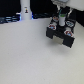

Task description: Open the kcup holder, insert the kcup into the holder, and close the kcup holder

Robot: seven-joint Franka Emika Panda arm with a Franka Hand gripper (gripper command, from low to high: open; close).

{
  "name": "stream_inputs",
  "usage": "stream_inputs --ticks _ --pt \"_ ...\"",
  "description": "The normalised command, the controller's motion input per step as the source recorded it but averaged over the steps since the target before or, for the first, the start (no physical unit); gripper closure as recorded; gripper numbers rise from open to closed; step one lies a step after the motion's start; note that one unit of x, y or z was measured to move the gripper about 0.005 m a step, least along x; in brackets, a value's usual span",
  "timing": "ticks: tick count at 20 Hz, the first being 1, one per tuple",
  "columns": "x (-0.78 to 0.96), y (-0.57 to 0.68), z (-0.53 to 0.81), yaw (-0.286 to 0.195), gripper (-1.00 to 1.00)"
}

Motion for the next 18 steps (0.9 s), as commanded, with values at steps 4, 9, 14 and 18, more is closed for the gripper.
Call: stream_inputs --ticks 4,9,14,18 --pt "0.12 -0.01 -0.14 -0.019 1.0" --pt "0.05 -0.02 -0.26 -0.01 1.0" --pt "0.07 0.05 -0.23 0.007 1.0" --pt "0.16 0.12 -0.17 0.012 1.0"
